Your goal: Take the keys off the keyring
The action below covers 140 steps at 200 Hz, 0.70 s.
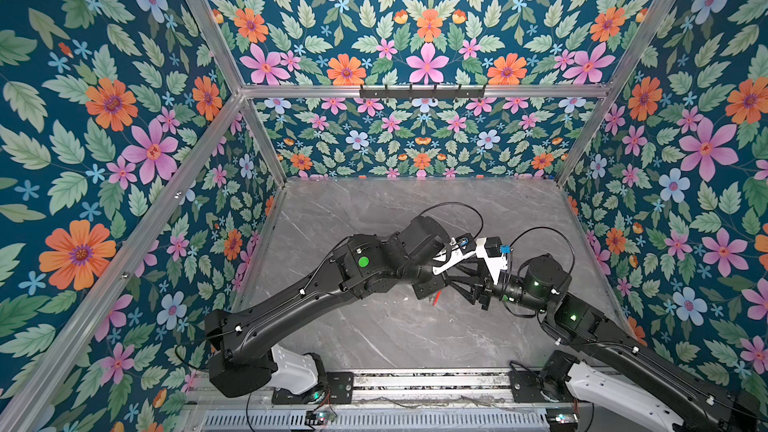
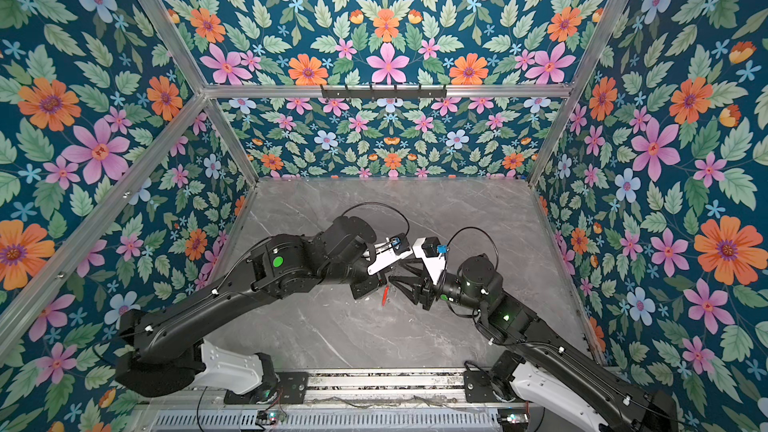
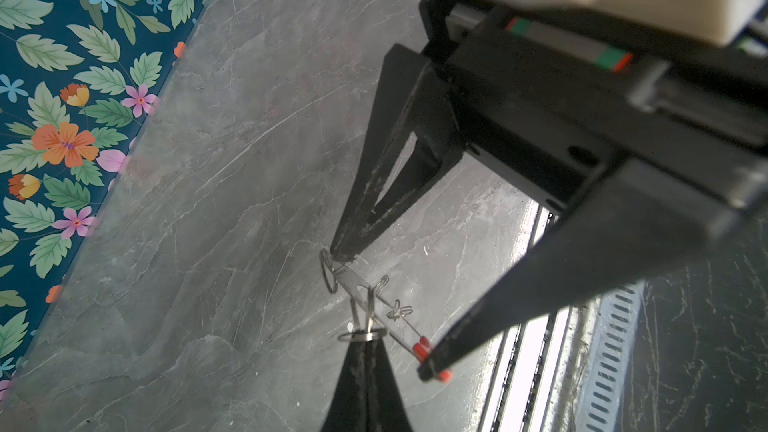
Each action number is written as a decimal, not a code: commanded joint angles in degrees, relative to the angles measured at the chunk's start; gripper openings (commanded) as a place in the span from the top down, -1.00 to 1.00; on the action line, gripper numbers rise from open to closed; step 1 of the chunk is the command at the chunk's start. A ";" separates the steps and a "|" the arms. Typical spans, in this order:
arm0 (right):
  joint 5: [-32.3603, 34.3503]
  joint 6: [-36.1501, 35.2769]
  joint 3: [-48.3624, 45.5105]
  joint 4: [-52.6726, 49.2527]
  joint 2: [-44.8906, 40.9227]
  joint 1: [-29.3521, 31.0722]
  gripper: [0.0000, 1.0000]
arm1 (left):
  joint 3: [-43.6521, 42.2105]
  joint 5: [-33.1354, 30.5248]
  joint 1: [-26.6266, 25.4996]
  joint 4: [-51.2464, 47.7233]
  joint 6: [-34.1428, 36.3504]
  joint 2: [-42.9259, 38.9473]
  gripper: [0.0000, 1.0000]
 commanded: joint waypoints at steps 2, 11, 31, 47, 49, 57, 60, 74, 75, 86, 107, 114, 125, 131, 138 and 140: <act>4.19 -0.86 0.65 2.21 0.20 0.12 0.00 | 0.29 0.77 -0.06 0.14 -0.43 -0.17 1.00; 5.14 -0.95 0.81 1.83 0.25 0.14 0.02 | 0.16 1.05 -0.04 0.23 -0.51 -0.30 1.00; 5.68 -1.00 0.94 1.85 0.51 0.16 0.02 | -0.20 1.78 -0.02 0.76 -0.52 -0.74 1.00; 6.00 -0.94 1.10 1.85 0.75 0.11 0.03 | -0.45 1.70 -0.02 0.85 -0.30 -0.91 1.00; 6.06 -0.91 1.09 1.82 0.77 0.15 0.03 | -0.53 1.70 0.00 0.85 -0.34 -0.92 1.00; 6.38 -1.06 1.17 1.66 0.78 0.16 0.03 | -0.61 1.77 -0.07 0.85 -0.24 -1.09 1.00; 6.52 -1.07 1.25 1.57 0.78 0.14 0.03 | -0.71 1.78 0.00 0.92 -0.22 -1.20 1.00; 7.37 -1.21 1.35 1.07 0.69 0.16 0.04 | -0.91 1.48 -0.05 0.99 -0.18 -1.58 1.00; 7.41 -1.23 1.39 1.00 0.64 0.16 0.04 | -0.91 1.46 -0.02 1.05 -0.22 -1.60 1.00; 7.55 -1.34 1.46 0.75 0.56 0.16 0.05 | -1.13 1.59 -0.02 1.16 -0.19 -1.84 1.00; 6.59 -1.41 1.59 0.93 0.51 0.15 0.05 | -1.40 1.29 -0.01 1.33 -0.16 -2.02 1.00; 6.25 -1.34 1.61 0.93 0.44 0.15 0.05 | -1.57 1.19 -0.08 1.45 -0.17 -2.19 1.00; 5.85 -1.34 1.62 0.80 0.35 0.16 0.04 | -1.96 0.91 -0.05 1.71 0.07 -2.41 1.00; 5.93 -1.34 1.66 0.55 0.21 0.11 0.03 | -2.25 0.78 -0.04 1.96 0.01 -2.65 1.00; 6.31 -1.52 1.78 -0.03 0.16 0.16 0.03 | -2.48 0.57 0.00 2.36 0.07 -2.96 1.00; 6.49 -1.58 1.85 -0.21 0.10 0.11 0.03 | -2.60 0.56 -0.02 2.50 0.06 -3.08 1.00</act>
